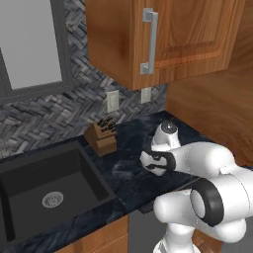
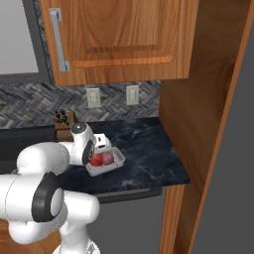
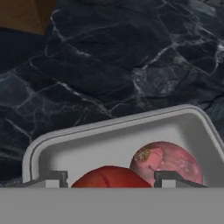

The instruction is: Take the onion and onion out of the freezer and place them in the tupperware container on the counter. Then put the tupperware containing the vegetables back in the freezer.

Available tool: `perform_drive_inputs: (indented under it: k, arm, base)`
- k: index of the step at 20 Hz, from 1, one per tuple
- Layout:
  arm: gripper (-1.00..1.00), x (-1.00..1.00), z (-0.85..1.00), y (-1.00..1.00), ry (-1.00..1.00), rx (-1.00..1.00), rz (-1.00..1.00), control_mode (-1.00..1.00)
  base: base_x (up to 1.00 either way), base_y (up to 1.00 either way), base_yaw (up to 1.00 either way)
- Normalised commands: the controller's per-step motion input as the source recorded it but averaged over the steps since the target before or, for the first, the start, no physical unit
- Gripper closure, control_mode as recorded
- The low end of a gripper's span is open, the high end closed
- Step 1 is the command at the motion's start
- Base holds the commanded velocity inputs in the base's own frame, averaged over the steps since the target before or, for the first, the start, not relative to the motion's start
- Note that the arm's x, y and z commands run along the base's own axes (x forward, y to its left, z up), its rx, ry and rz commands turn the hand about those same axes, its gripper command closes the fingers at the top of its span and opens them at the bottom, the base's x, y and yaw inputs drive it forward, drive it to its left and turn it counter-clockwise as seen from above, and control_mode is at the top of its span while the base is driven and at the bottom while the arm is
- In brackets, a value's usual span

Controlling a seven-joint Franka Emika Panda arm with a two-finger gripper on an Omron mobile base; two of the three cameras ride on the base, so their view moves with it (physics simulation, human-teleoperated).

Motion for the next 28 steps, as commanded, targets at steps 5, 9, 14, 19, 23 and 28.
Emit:
perform_drive_inputs:
  k: [5,9,14,19,23,28]
  arm:
    - [-1.00,0.28,0.00,0.00,0.00,0.00,0.00,-1.00]
    - [-1.00,0.07,0.00,0.00,0.01,0.00,0.00,-1.00]
    - [-1.00,-0.13,0.00,0.00,0.01,0.00,0.00,-1.00]
    - [-1.00,-0.36,0.09,-0.03,0.00,0.00,-0.05,-1.00]
    - [-1.00,-0.02,0.71,-0.49,0.00,0.02,-0.10,-1.00]
    - [-1.00,0.21,0.47,-0.58,0.07,0.03,-0.08,-1.00]
  base:
    - [0.00,0.00,0.00]
    - [0.00,0.00,0.00]
    - [0.00,0.00,0.00]
    - [0.00,0.00,0.00]
    - [0.00,0.00,0.00]
    - [0.00,0.00,0.00]
